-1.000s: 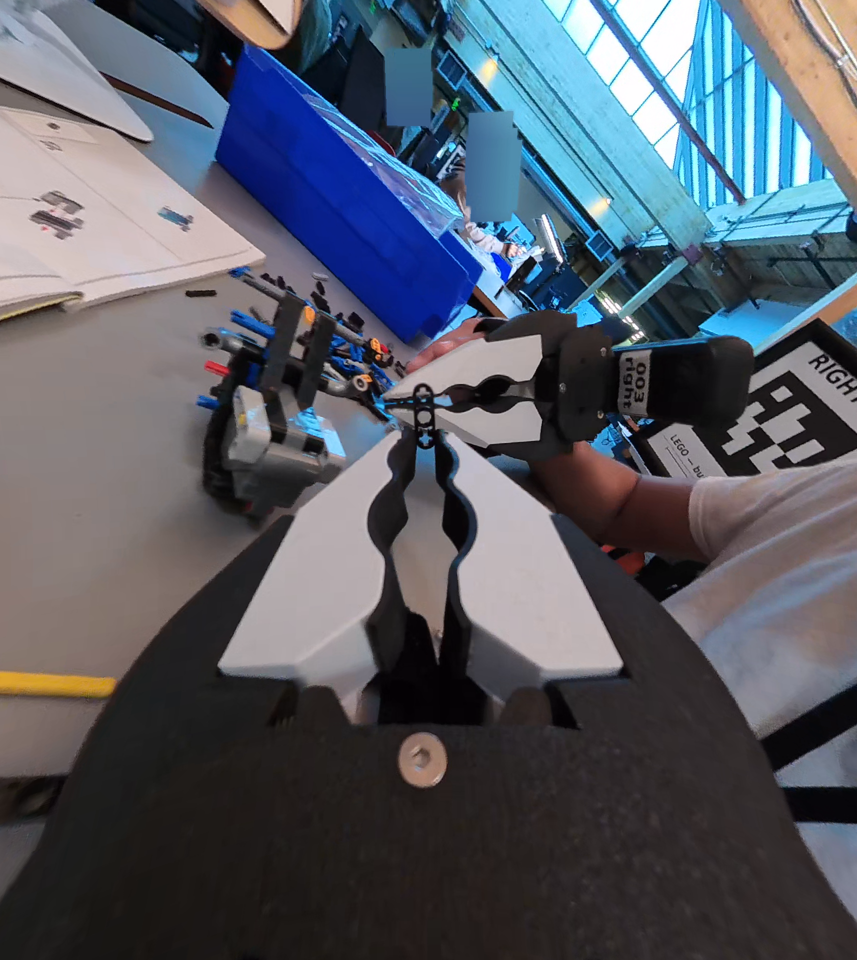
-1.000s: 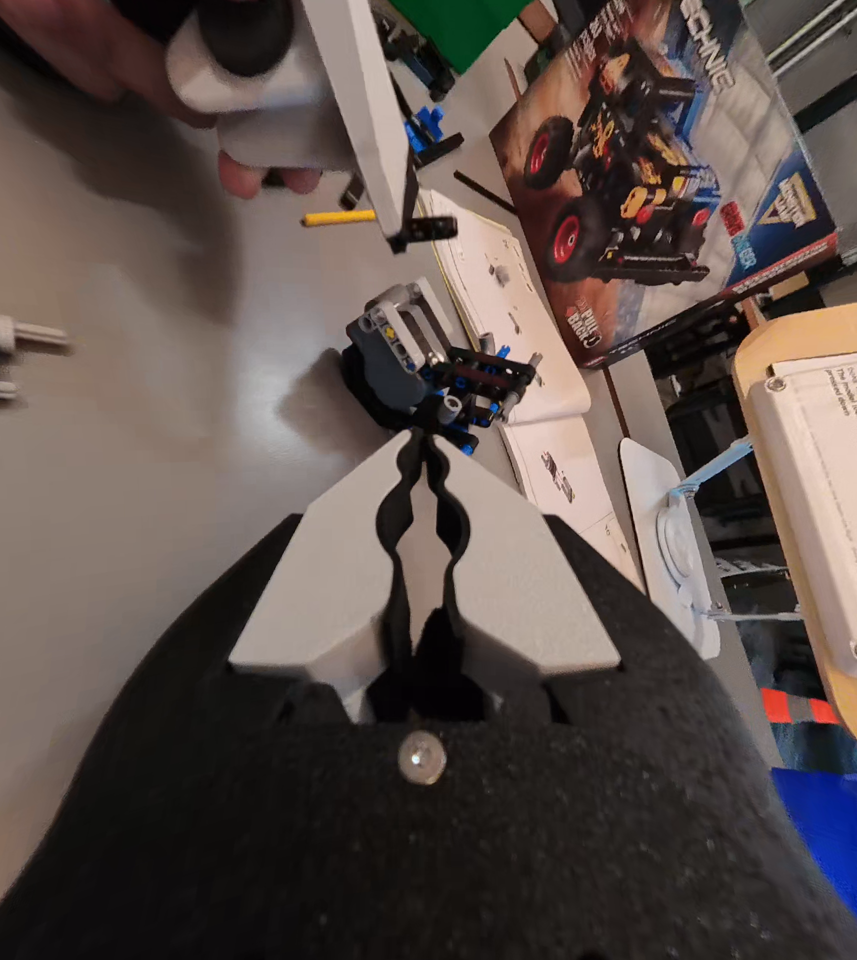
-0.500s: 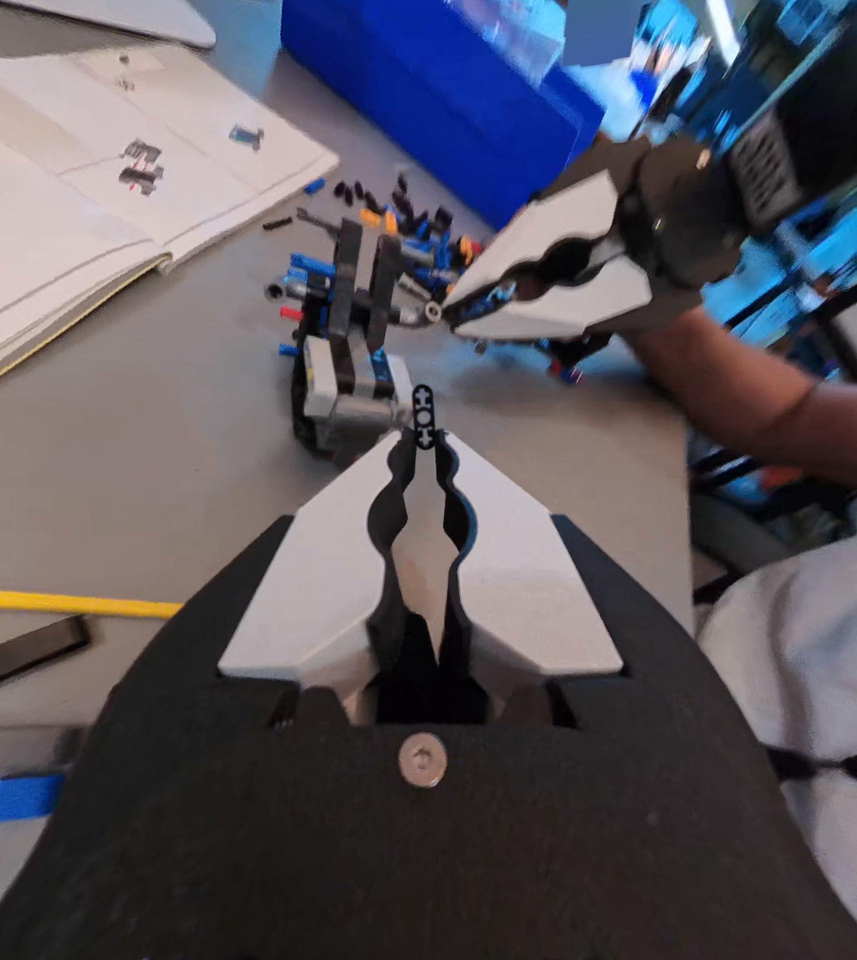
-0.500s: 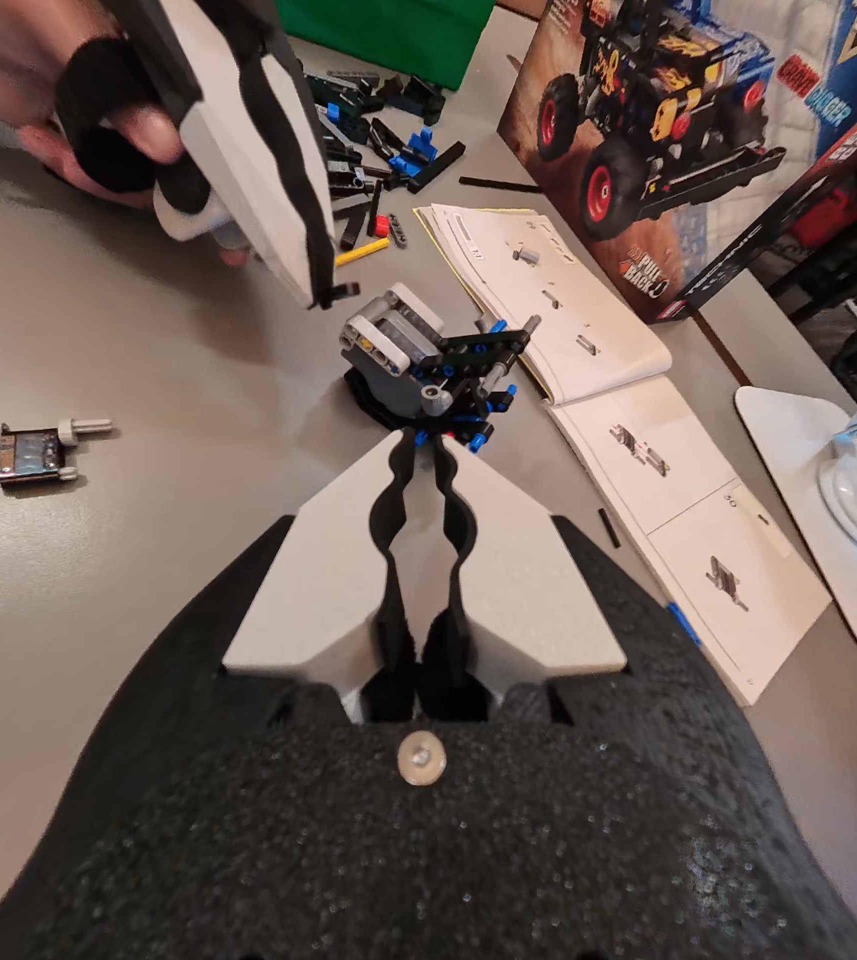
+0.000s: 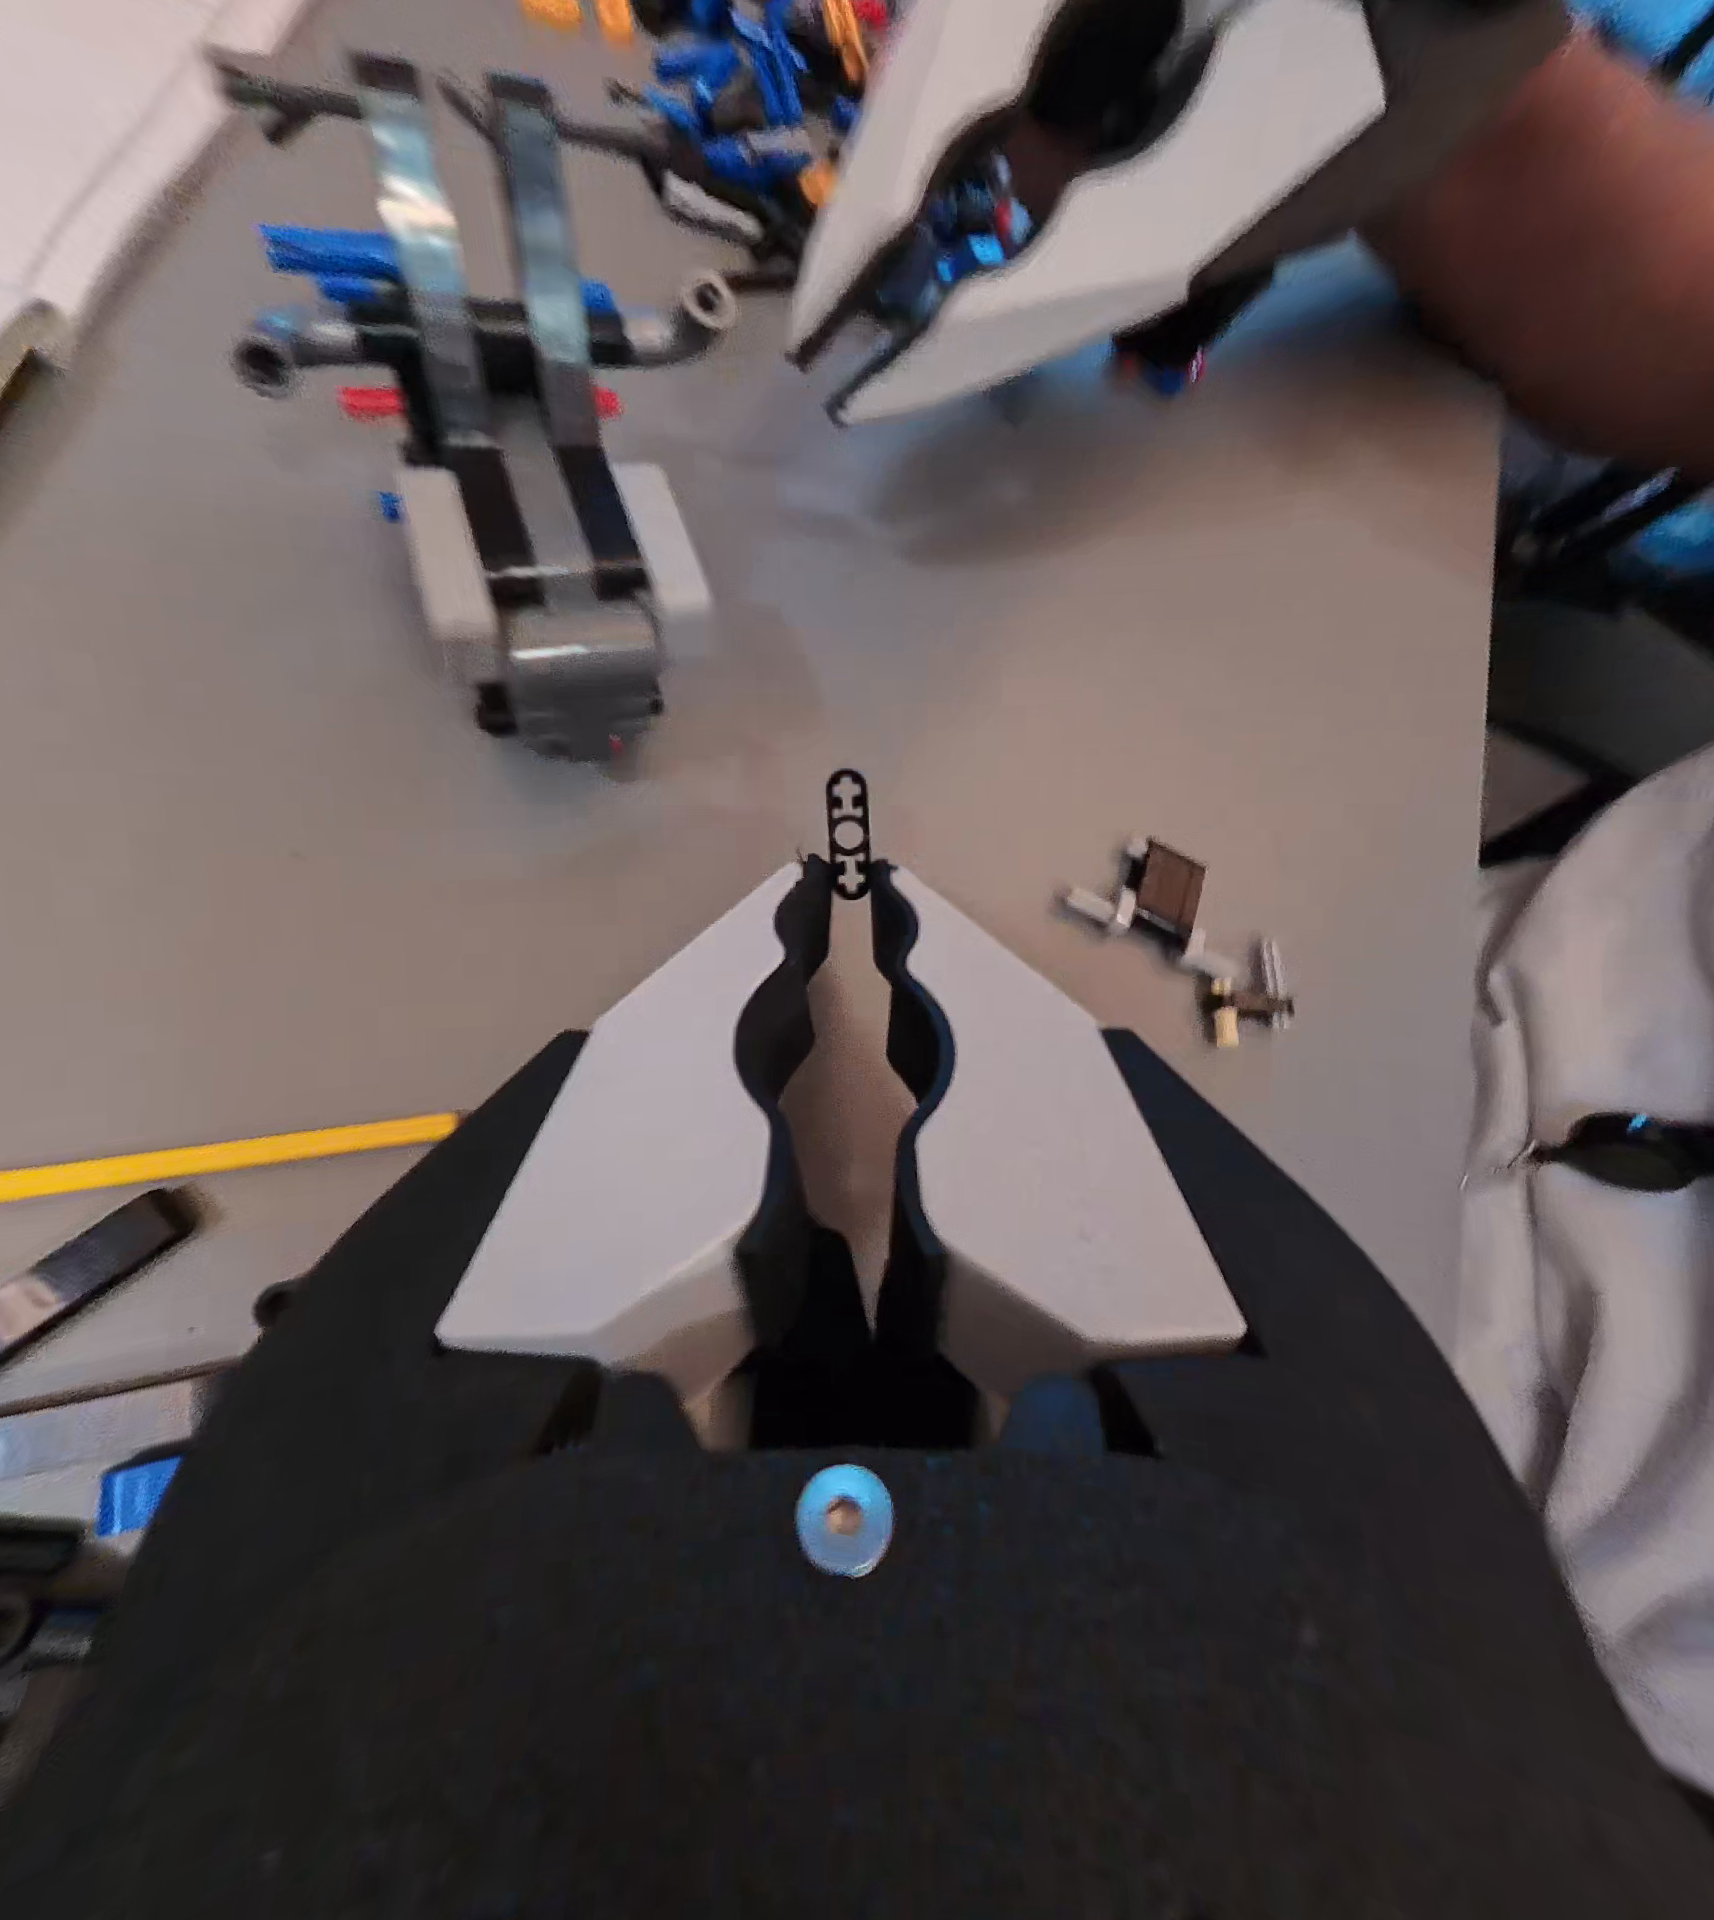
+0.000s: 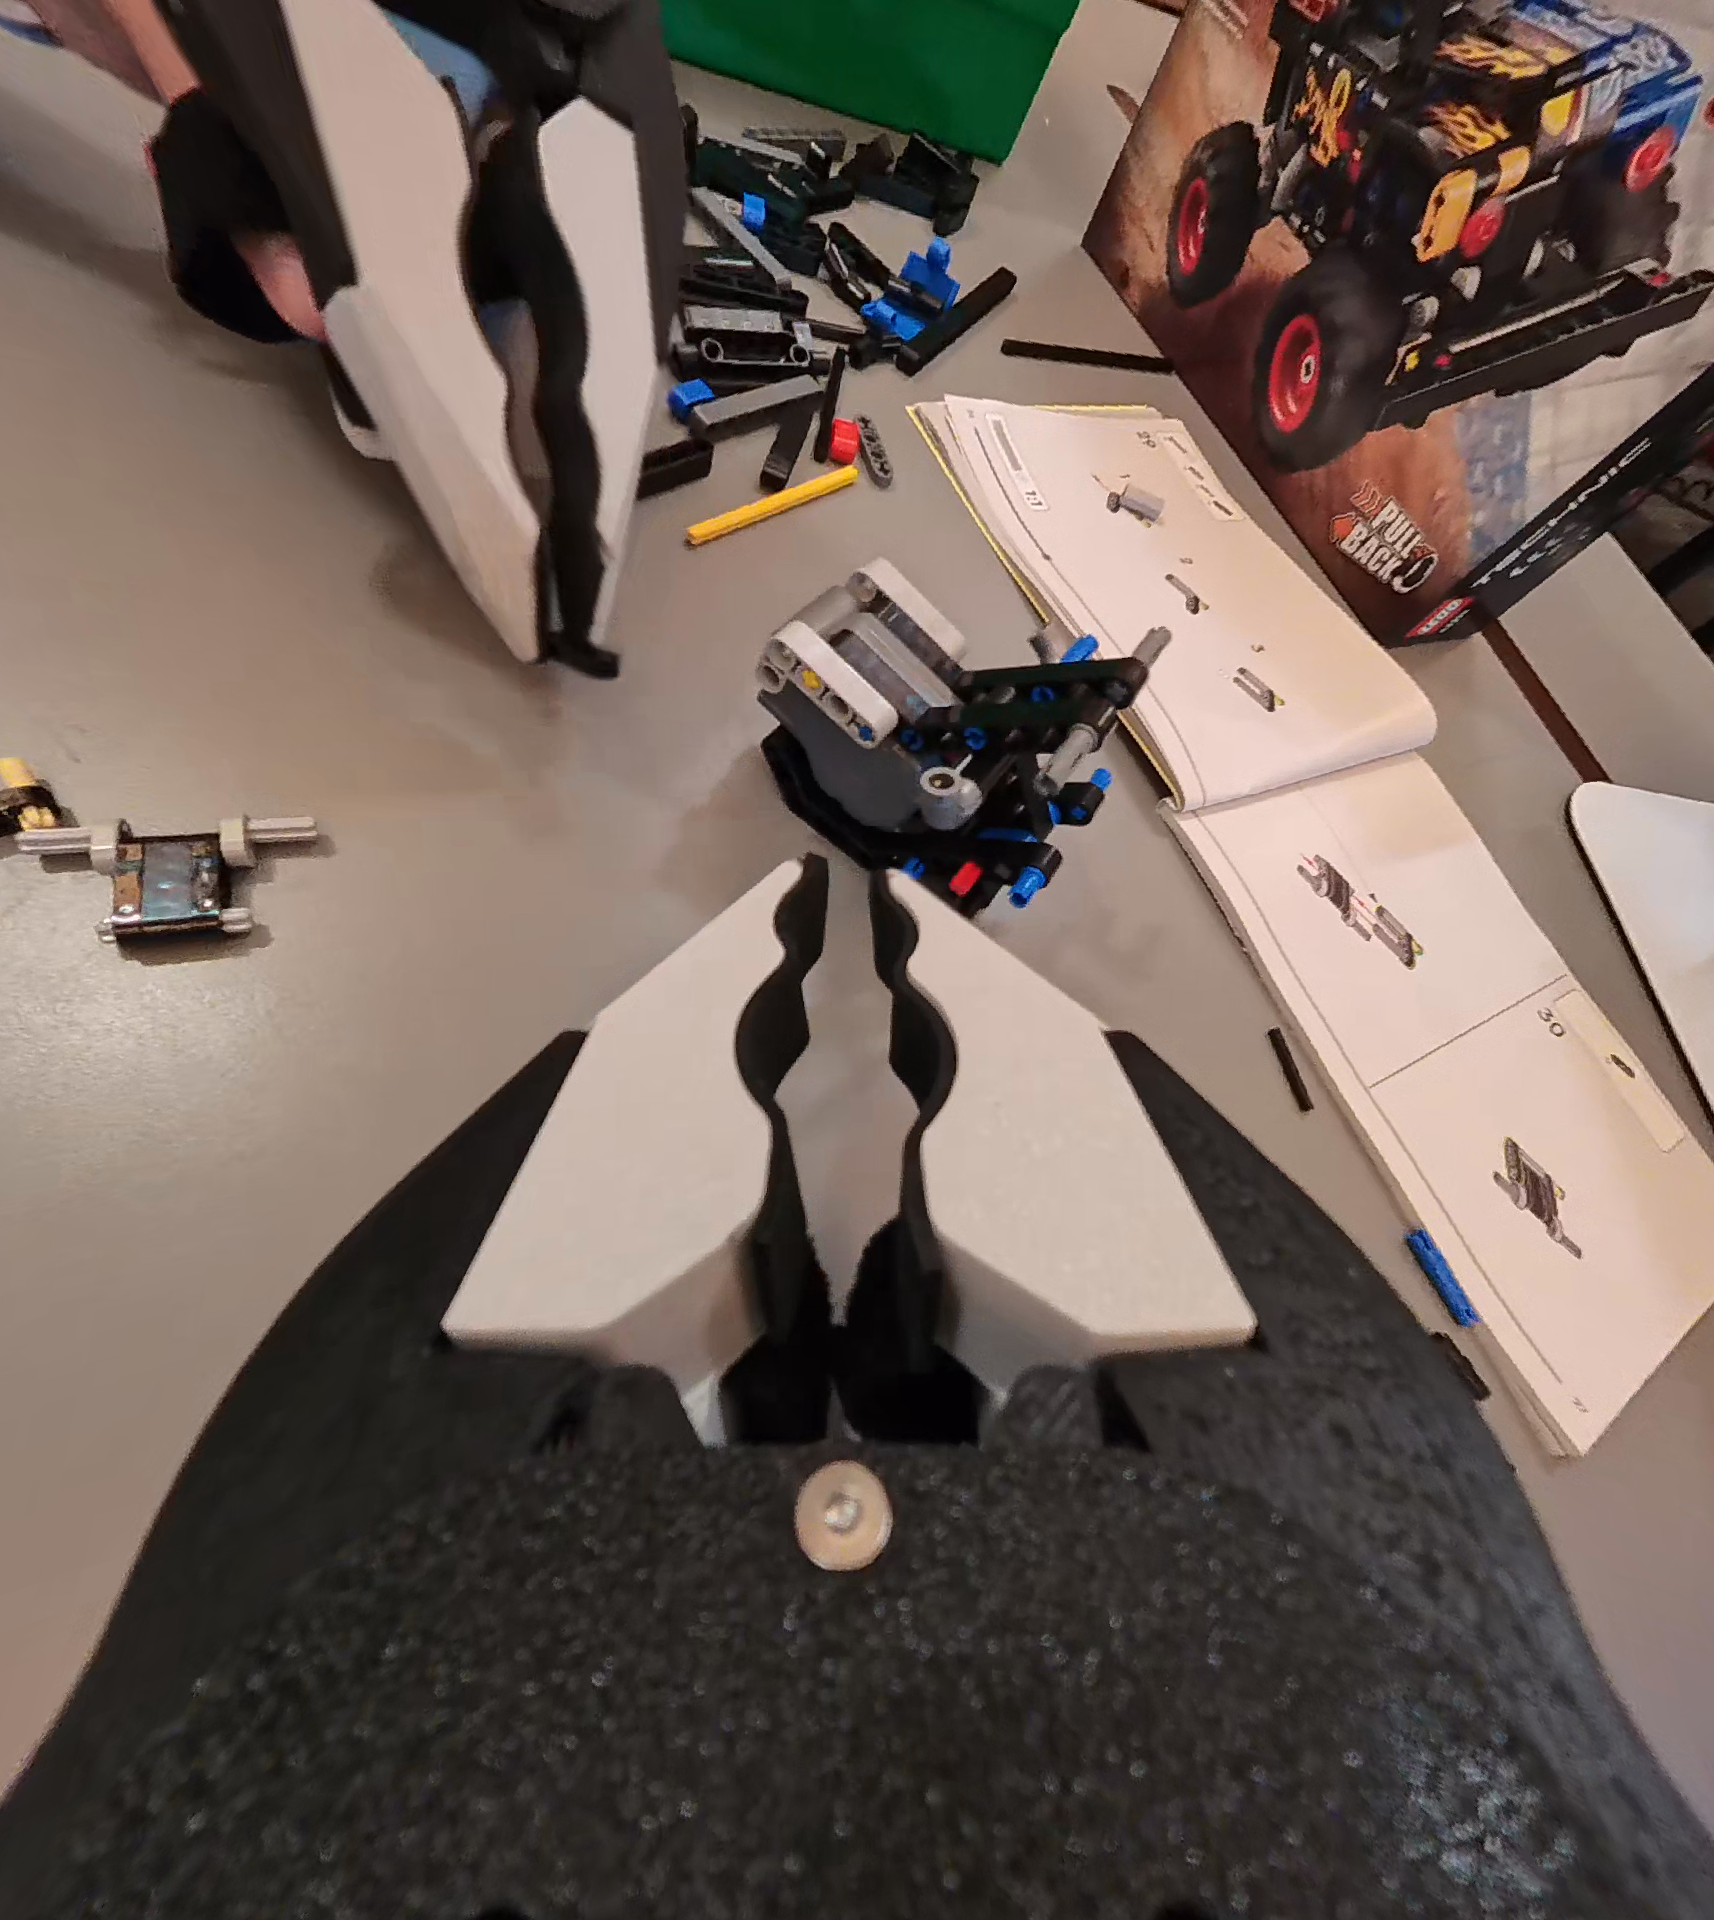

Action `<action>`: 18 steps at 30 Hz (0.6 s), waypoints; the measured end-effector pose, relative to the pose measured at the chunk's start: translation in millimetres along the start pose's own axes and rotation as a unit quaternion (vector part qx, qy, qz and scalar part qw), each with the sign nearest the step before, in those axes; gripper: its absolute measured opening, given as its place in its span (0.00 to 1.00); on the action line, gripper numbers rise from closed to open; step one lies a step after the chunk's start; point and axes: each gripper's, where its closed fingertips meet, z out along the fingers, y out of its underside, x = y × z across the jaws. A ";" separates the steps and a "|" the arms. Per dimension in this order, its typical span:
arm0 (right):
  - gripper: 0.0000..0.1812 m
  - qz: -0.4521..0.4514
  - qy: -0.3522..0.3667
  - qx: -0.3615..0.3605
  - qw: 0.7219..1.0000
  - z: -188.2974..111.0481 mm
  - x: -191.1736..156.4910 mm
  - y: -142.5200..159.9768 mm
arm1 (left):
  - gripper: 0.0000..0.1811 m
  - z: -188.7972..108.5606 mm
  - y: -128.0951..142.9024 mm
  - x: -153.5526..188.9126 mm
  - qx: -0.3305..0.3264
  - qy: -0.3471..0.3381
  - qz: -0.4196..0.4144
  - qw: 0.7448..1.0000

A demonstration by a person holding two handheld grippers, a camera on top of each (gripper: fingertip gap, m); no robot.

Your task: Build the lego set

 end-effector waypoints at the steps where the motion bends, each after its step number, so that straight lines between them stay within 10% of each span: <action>1: 0.04 -0.001 0.000 -0.002 1.000 0.5 -0.1 0.7 | 0.03 1.7 5.2 2.5 -0.019 -0.001 0.017 1.000; 18: 0.09 -0.039 -0.044 -0.038 0.998 11.0 -25.4 15.5 | 0.10 -3.7 -7.0 -5.3 0.011 -0.065 0.088 0.994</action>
